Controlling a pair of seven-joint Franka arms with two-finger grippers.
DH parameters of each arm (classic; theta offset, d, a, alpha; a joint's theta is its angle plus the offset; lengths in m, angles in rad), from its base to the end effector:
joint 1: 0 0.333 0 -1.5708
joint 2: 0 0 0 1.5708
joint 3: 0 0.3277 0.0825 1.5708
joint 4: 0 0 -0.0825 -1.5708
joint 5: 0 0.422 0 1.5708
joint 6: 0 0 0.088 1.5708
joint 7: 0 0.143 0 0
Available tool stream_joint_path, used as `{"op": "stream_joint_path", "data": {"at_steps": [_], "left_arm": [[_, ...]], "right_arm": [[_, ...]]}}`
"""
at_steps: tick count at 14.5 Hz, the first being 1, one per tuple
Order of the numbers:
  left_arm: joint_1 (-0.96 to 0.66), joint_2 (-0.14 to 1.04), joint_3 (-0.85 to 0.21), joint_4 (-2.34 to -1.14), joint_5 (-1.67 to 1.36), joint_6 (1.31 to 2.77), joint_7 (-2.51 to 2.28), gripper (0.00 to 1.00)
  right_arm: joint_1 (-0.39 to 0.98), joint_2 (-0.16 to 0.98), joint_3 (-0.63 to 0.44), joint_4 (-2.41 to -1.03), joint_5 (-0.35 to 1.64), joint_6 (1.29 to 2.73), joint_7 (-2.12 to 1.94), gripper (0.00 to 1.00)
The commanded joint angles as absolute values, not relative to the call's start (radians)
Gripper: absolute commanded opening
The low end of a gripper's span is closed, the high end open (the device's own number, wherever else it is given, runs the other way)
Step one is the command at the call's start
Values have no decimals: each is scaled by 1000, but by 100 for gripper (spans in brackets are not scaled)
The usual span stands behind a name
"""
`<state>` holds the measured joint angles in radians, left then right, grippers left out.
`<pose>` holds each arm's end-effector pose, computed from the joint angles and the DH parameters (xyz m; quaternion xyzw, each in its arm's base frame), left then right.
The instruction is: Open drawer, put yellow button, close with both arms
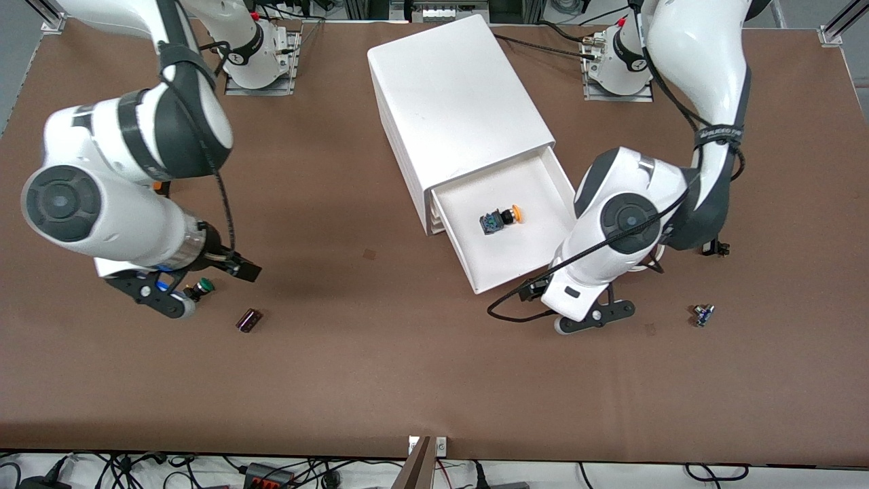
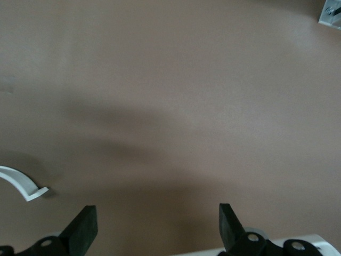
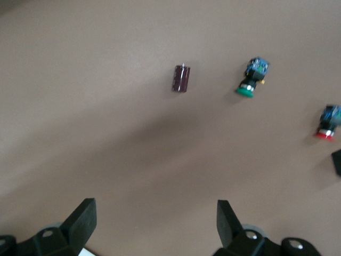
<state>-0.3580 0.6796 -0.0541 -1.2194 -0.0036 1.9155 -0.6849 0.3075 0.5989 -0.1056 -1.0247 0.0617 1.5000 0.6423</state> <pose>0.7243 -0.3066 0.3372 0.9896 0.1426 -0.0023 0.0204 0.7262 0.1801 0.4660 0.9757 -0.2106 -0.0554 0.0242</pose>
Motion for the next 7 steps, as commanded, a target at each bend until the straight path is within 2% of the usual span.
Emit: {"op": "stream_joint_path", "data": {"at_steps": [1,7], "left_arm": [[-359,638,-52,-1316,17,1948,-706,100],[-356,585,-110,-1411,2,1937,-770,100]], "right_arm": [[246,558,-89,-1043,97,1485,508,100],[129,395,-84,-1253,86,1584,303,100]]}}
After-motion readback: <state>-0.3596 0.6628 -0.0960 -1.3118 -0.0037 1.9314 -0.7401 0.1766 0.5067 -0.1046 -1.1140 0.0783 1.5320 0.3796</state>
